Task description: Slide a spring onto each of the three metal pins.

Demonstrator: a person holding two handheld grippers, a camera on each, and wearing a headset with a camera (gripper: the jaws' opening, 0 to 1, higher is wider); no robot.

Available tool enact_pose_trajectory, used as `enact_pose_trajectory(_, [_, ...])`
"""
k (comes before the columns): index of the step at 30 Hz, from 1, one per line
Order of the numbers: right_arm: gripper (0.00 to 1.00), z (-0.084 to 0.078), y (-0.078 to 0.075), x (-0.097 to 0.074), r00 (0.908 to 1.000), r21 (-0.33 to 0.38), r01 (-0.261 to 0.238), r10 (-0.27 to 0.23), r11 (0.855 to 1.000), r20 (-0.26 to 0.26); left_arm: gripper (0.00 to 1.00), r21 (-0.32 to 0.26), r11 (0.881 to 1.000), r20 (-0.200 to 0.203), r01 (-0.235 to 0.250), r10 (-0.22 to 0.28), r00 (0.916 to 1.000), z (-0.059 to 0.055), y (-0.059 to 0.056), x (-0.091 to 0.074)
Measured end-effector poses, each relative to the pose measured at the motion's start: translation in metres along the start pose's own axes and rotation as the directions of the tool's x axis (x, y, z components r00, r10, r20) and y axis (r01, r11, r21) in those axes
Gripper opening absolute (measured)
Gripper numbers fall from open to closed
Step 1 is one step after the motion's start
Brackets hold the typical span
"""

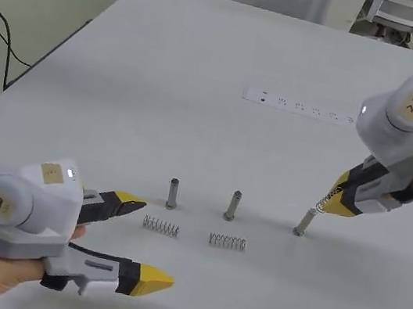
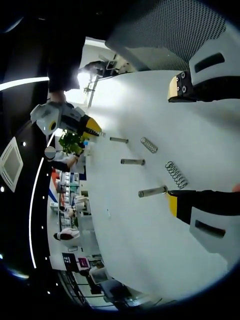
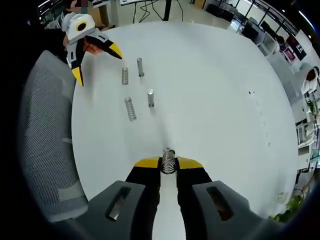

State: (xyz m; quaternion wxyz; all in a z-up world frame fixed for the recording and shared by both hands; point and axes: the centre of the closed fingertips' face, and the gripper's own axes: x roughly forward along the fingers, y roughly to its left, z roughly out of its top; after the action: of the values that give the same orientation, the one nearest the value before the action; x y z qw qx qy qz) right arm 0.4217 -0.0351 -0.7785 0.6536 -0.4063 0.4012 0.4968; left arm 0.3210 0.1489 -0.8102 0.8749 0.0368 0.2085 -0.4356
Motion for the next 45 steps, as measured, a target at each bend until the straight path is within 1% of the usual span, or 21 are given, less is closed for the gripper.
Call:
enact_pose_trajectory(6, [0.13, -0.003, -0.002, 0.009, 0.9997, -0.006, -0.010, 0.010, 1.000, -0.024, 0.70, -0.005, 1.000, -0.001, -0.005, 0.005, 1.0000, -0.001, 0.001, -0.001])
enact_pose_trajectory(13, [0.13, -0.003, -0.002, 0.012, 0.9992, -0.005, -0.026, 0.026, 1.000, -0.029, 0.69, -0.009, 1.000, 0.001, -0.006, 0.006, 1.0000, 0.000, 0.001, 0.000])
enact_pose_trajectory(16, [0.13, -0.003, -0.003, 0.013, 0.9991, -0.009, -0.025, 0.025, 1.000, -0.034, 0.69, -0.010, 1.000, 0.002, -0.006, 0.006, 1.0000, 0.000, 0.001, 0.001])
enact_pose_trajectory(28, [0.13, -0.005, -0.003, 0.025, 0.9973, -0.006, -0.046, 0.046, 0.999, -0.057, 0.68, -0.014, 1.000, 0.002, -0.009, 0.009, 1.0000, -0.002, 0.003, 0.000])
enact_pose_trajectory(34, [0.13, -0.009, -0.001, 0.036, 0.9954, -0.002, -0.058, 0.058, 0.998, -0.076, 0.68, -0.016, 1.000, 0.001, -0.007, 0.007, 1.0000, -0.001, 0.002, 0.000])
enact_pose_trajectory(45, [0.13, -0.014, 0.005, 0.056, 0.9931, 0.034, -0.078, 0.081, 0.996, -0.084, 0.68, -0.017, 1.000, -0.002, -0.009, 0.009, 1.0000, -0.001, 0.003, 0.000])
